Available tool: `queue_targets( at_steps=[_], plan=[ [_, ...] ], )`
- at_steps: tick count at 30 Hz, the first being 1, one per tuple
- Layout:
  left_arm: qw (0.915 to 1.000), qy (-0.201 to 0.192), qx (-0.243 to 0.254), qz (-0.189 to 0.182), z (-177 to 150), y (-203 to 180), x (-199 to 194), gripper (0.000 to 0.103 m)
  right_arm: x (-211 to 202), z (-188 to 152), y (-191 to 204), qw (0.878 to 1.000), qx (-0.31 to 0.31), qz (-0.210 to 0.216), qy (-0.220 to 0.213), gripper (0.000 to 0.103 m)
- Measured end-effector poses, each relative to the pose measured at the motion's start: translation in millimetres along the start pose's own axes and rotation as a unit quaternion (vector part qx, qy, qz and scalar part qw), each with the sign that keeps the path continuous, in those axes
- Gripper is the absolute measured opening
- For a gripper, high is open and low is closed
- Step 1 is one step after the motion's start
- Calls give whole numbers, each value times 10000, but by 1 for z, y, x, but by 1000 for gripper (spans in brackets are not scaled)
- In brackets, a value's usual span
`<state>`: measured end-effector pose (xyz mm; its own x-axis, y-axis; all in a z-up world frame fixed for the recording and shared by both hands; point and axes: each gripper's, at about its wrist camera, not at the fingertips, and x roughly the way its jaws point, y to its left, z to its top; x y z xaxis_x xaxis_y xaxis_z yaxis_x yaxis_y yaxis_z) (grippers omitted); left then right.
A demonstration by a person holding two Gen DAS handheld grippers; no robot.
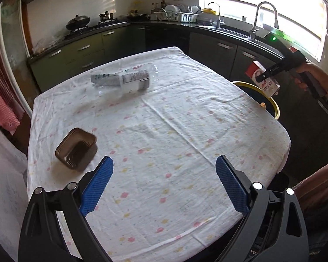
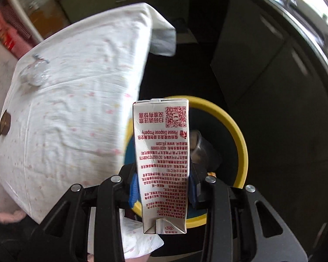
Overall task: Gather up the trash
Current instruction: 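Carry the milk carton over the yellow bin and open the right gripper, then grasp the brown plastic tray by its rim with the left gripper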
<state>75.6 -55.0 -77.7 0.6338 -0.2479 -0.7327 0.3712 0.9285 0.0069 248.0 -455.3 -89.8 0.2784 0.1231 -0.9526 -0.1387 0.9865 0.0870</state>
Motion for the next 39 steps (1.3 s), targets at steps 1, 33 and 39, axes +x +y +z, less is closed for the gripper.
queue_targets(
  at_steps=[1, 33, 39],
  plan=[
    [10000, 13, 18, 10, 1, -1, 1, 94, 4, 0, -5, 10000, 43, 37, 18, 34],
    [9968, 457, 312, 581, 12, 104, 62, 87, -35, -42, 85, 9930, -168, 781, -871, 61],
    [9951, 759, 378, 503, 11, 115, 87, 74, -33, -42, 93, 9927, -196, 865, -821, 61]
  ],
)
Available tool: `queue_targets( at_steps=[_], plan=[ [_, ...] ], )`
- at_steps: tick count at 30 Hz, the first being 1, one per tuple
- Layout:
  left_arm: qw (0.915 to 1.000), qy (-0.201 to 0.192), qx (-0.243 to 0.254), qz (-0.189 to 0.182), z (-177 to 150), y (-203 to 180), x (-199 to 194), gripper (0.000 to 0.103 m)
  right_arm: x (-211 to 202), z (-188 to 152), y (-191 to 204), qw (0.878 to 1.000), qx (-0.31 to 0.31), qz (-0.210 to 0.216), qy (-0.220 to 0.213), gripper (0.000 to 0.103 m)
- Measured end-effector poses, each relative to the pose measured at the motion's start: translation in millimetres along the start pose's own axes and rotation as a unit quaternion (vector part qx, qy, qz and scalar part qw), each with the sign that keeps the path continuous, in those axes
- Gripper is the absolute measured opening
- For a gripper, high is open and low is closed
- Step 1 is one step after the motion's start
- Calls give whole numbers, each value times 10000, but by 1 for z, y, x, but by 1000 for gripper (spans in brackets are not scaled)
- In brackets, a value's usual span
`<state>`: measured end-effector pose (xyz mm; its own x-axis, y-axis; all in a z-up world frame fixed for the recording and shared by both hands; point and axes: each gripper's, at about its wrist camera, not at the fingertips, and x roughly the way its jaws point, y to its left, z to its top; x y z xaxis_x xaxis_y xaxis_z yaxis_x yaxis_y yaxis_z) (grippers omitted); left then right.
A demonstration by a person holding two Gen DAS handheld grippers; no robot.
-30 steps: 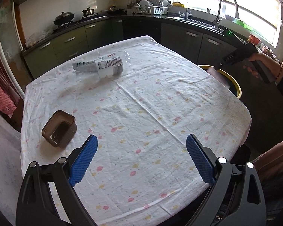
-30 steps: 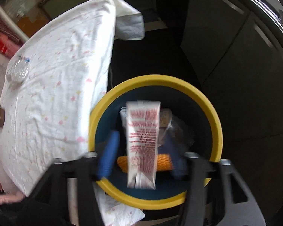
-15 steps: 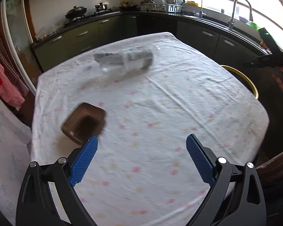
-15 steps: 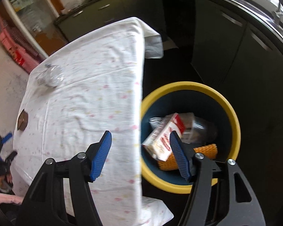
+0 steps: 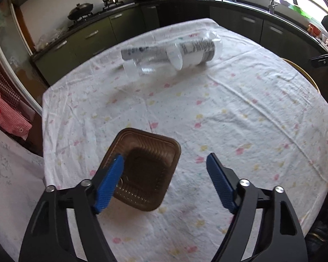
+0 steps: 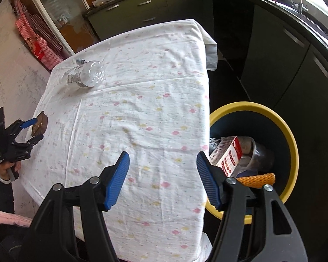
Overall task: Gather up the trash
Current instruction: 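Grasp the brown plastic tray by its rim with the left gripper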
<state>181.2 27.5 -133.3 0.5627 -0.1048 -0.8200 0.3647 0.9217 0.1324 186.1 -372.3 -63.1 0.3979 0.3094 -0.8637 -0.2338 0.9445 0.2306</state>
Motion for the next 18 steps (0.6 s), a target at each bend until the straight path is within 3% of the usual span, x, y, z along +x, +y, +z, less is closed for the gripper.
queue_targets(
  at_steps=[2, 9, 18],
  plan=[
    [9999, 87, -27, -42, -1, 2, 6, 64, 1, 0, 2, 10000, -2, 10, 11, 61],
    [9996, 140, -103, -238, -1, 6, 13, 52, 5, 1, 11, 9999, -72, 78, 72, 61],
    [9988, 169, -165, -431, -1, 0, 9, 18, 3, -2, 15, 9998, -85, 170, 72, 61]
  ],
)
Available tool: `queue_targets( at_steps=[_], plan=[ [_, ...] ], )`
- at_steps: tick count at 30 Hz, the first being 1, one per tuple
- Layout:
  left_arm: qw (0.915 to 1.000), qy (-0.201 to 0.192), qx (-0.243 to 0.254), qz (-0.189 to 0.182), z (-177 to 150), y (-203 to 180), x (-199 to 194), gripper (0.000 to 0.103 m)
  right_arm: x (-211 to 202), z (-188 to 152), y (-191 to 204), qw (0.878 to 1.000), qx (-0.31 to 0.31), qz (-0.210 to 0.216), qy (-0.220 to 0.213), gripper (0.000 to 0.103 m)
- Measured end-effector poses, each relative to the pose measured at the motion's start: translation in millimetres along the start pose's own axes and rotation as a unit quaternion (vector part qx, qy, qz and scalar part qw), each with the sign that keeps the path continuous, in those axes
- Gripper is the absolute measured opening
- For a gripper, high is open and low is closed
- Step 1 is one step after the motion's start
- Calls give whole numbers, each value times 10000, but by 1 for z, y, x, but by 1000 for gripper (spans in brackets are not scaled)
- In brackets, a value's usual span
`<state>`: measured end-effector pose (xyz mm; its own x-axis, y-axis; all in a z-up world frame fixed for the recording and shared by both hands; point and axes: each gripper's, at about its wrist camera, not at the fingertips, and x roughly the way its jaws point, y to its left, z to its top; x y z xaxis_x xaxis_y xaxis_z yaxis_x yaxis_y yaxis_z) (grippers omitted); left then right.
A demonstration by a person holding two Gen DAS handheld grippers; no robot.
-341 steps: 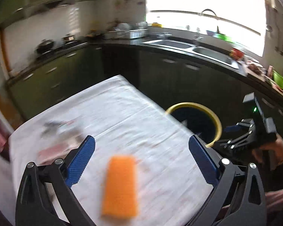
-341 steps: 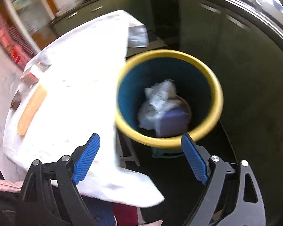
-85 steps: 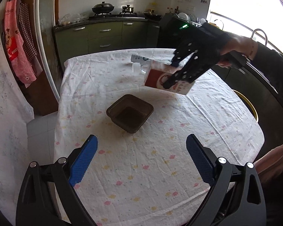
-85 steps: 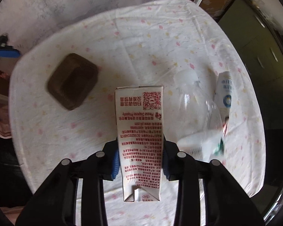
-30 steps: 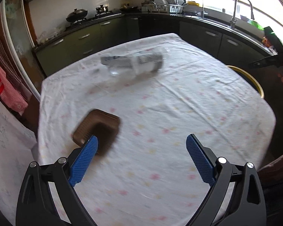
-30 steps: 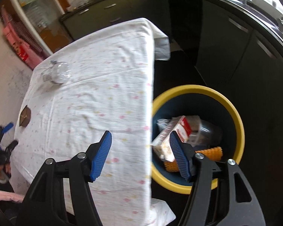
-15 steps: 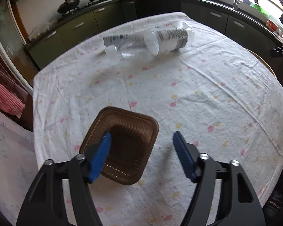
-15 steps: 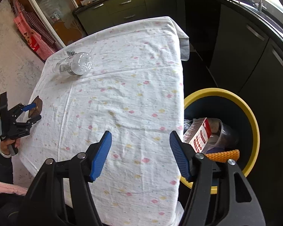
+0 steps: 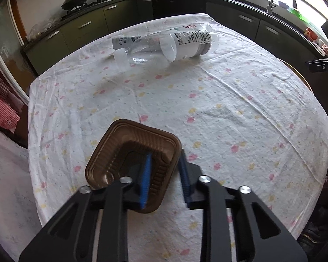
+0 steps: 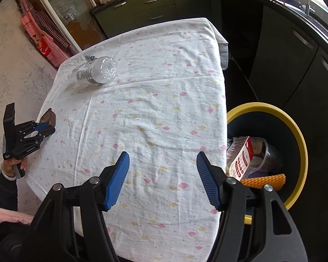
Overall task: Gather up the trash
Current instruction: 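Grasp the brown plastic tray by its rim with the left gripper, then carry the brown tray over the yellow bin and open the left gripper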
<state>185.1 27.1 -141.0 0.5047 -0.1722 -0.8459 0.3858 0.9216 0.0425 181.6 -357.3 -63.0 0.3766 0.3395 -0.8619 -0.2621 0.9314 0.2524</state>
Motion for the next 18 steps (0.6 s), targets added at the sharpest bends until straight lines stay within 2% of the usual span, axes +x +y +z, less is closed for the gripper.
queue_targets(
  at_steps=[2, 4, 10, 18],
  plan=[
    [10000, -38, -32, -10, 1, -2, -3, 14, -1, -1, 1, 10000, -7, 4, -13, 61],
    [9999, -101, -48, -25, 3, -5, -7, 6, -2, -2, 0, 10000, -1, 39, -35, 61],
    [9995, -262, 93, -122, 18, -25, -21, 5, -6, -9, -5, 9998, 66, 106, -122, 61],
    [9972, -384, 562, -311, 53, -78, -28, 5, -14, -24, -30, 9991, 295, 143, -253, 61]
  ],
)
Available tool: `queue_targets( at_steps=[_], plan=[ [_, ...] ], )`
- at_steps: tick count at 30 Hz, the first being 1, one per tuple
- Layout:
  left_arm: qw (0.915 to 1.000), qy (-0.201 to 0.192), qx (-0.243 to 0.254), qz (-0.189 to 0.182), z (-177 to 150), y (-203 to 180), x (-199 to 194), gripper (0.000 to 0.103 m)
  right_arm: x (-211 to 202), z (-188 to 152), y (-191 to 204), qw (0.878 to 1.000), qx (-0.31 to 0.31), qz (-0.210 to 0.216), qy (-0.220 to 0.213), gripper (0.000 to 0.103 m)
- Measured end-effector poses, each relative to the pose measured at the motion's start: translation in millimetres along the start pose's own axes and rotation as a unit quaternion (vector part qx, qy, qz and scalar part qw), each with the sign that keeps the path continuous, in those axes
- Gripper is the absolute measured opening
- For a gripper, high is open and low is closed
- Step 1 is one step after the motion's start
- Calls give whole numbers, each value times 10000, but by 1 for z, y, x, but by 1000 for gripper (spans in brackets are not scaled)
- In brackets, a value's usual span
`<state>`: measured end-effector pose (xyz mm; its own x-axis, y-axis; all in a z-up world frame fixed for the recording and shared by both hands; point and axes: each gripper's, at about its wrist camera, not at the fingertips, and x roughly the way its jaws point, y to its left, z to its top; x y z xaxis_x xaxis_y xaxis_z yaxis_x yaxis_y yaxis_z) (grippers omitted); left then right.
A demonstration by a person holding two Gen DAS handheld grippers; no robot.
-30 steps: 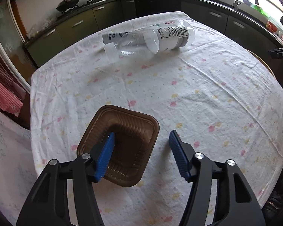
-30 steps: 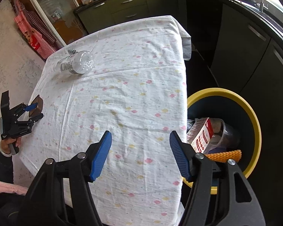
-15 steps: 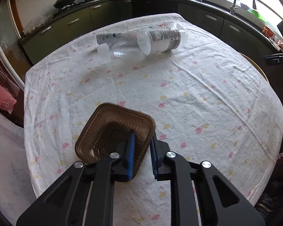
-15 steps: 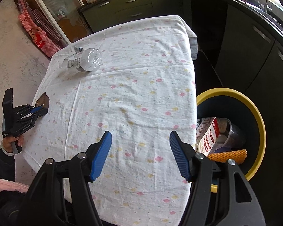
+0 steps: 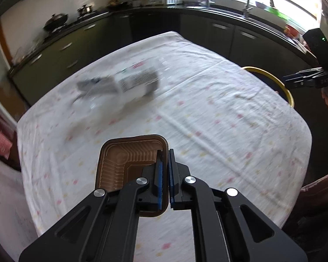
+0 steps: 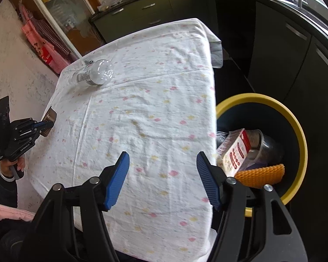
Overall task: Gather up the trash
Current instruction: 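Carry the brown tray over the yellow bin and open the left gripper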
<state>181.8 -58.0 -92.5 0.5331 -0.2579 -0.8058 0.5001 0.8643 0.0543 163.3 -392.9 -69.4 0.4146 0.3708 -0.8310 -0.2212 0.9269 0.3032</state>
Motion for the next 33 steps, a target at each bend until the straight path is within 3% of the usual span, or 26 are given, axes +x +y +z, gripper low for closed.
queue_targets(
  at_steps=[11, 21, 27, 33],
  plan=[
    [9940, -67, 923, -584, 81, -89, 34, 5, -41, -36, -74, 9954, 757, -334, -474, 61],
    [9742, -110, 1792, -1368, 165, -212, 84, 5, -67, -73, -132, 9848, 1484, -552, -714, 61],
    [9638, 72, 2150, -1577, 198, -275, 131, 5, -62, -85, -148, 9820, 1699, -504, -661, 61],
    [9638, 353, 2130, -1562, 212, -309, 179, 6, -58, -88, -156, 9803, 1817, -487, -603, 64]
  ],
)
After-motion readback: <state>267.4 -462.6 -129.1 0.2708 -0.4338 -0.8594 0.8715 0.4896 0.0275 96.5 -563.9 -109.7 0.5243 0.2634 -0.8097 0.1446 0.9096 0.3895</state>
